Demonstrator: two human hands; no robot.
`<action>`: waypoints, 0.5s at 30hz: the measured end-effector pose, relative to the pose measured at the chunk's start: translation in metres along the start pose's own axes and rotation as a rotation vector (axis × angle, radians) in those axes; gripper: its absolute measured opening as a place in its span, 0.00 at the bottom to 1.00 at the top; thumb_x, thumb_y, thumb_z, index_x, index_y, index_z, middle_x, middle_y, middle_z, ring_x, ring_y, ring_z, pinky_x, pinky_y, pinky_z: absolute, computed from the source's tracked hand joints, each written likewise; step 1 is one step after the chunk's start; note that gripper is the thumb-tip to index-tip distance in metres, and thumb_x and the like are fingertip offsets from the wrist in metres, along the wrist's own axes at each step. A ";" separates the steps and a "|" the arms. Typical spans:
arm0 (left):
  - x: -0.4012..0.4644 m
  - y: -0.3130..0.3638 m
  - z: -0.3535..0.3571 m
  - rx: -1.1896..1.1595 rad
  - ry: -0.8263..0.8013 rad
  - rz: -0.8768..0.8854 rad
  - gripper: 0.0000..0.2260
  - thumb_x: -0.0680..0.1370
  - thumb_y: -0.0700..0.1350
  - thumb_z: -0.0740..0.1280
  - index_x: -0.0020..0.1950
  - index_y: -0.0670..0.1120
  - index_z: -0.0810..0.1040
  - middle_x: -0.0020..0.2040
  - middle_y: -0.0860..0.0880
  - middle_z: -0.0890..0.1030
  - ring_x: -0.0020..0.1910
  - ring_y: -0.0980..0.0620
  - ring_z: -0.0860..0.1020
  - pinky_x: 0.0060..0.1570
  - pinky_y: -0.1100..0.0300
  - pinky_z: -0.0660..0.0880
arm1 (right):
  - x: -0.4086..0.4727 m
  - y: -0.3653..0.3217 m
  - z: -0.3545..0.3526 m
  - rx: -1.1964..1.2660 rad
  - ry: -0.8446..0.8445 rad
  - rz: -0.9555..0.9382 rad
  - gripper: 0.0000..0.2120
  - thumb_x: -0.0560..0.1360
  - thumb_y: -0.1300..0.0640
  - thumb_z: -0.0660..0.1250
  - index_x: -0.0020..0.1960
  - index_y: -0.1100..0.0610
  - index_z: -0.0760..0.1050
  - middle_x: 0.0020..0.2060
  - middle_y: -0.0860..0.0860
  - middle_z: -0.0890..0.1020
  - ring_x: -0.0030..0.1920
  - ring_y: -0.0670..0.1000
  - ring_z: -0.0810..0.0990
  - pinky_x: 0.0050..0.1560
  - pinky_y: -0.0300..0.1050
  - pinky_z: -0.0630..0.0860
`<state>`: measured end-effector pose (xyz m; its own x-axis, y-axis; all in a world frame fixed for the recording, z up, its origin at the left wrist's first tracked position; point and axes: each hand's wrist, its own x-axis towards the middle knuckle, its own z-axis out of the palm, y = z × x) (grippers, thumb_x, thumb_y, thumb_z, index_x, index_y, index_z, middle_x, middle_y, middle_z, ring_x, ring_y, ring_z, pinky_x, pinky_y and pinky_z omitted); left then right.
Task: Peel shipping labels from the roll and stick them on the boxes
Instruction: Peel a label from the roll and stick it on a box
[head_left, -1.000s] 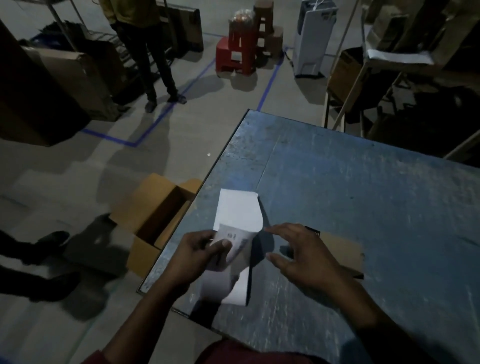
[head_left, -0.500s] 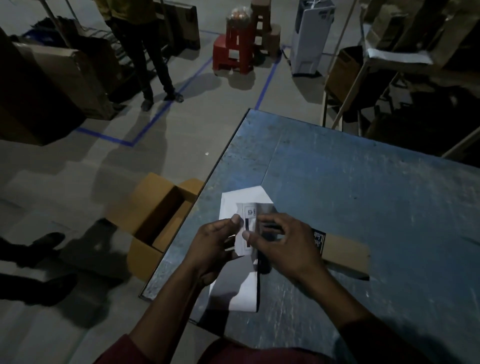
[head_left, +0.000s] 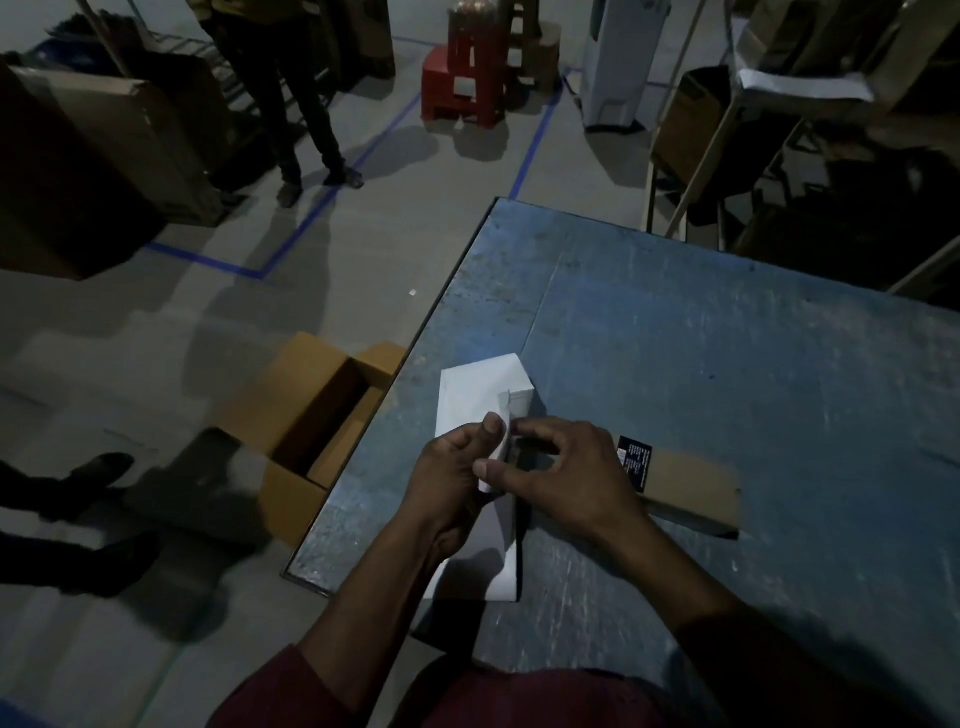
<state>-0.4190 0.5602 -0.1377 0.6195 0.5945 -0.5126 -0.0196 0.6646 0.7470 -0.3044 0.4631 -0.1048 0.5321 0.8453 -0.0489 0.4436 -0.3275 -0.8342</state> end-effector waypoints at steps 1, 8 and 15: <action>0.000 -0.001 0.002 -0.008 0.004 0.000 0.17 0.71 0.54 0.75 0.49 0.41 0.87 0.50 0.39 0.84 0.49 0.42 0.81 0.53 0.48 0.76 | 0.000 0.001 0.000 0.011 -0.004 -0.004 0.22 0.67 0.40 0.82 0.57 0.47 0.87 0.49 0.40 0.87 0.47 0.37 0.84 0.48 0.37 0.82; 0.003 -0.009 0.006 0.004 0.012 0.045 0.20 0.68 0.55 0.78 0.47 0.39 0.87 0.47 0.35 0.85 0.44 0.40 0.83 0.49 0.50 0.79 | 0.004 0.010 -0.004 0.110 -0.106 0.009 0.11 0.74 0.54 0.78 0.56 0.48 0.87 0.49 0.40 0.88 0.50 0.38 0.85 0.51 0.41 0.81; 0.007 -0.015 0.011 0.105 0.102 0.165 0.25 0.63 0.63 0.83 0.42 0.42 0.87 0.39 0.38 0.81 0.40 0.43 0.76 0.44 0.51 0.74 | 0.005 0.017 -0.006 0.176 -0.138 0.053 0.12 0.76 0.59 0.74 0.57 0.48 0.87 0.47 0.42 0.88 0.51 0.47 0.87 0.55 0.56 0.83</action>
<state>-0.4062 0.5497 -0.1478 0.5318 0.7377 -0.4158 -0.0289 0.5065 0.8617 -0.2901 0.4596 -0.1156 0.4422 0.8825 -0.1602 0.2787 -0.3049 -0.9107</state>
